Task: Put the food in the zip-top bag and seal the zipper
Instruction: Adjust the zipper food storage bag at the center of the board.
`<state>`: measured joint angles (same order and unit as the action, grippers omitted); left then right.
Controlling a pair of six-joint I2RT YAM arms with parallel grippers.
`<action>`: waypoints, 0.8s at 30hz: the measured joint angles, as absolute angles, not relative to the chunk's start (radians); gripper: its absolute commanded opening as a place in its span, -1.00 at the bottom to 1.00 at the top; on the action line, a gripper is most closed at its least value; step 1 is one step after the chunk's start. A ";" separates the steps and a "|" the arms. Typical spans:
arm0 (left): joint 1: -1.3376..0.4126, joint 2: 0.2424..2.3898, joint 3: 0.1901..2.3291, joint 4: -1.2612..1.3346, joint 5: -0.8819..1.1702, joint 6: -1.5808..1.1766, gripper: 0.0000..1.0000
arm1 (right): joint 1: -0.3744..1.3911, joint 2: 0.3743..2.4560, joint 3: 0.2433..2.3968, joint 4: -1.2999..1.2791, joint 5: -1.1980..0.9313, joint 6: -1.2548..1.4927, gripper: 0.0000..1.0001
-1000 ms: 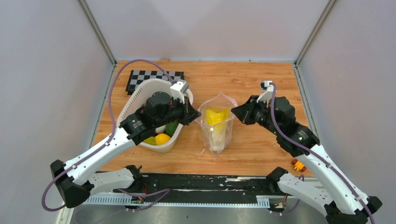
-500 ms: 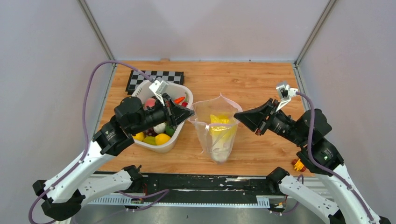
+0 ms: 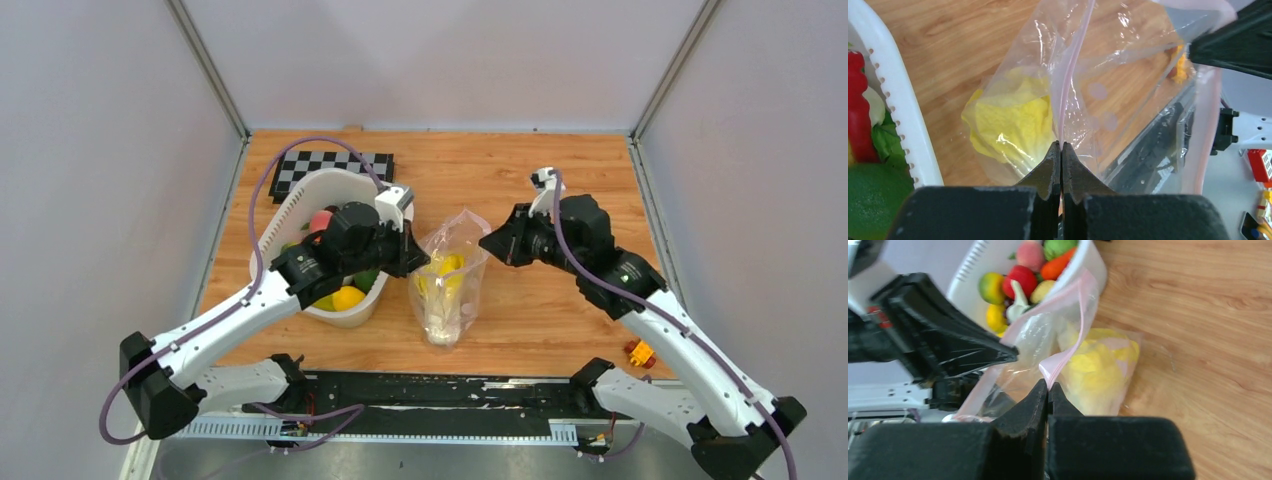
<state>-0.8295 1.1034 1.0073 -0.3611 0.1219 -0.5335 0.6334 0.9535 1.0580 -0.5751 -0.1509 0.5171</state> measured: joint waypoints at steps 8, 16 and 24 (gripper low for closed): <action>-0.830 0.898 1.021 -0.334 0.090 -0.533 -1.00 | 0.634 0.662 1.020 -0.450 -0.208 0.556 -1.00; -0.836 0.884 1.032 -0.299 0.072 -0.535 0.29 | 0.634 0.659 1.059 -0.484 -0.166 0.551 -1.00; -0.834 0.930 0.982 -0.311 0.062 -0.529 1.00 | 0.634 0.737 1.059 -0.523 -0.120 0.549 -1.00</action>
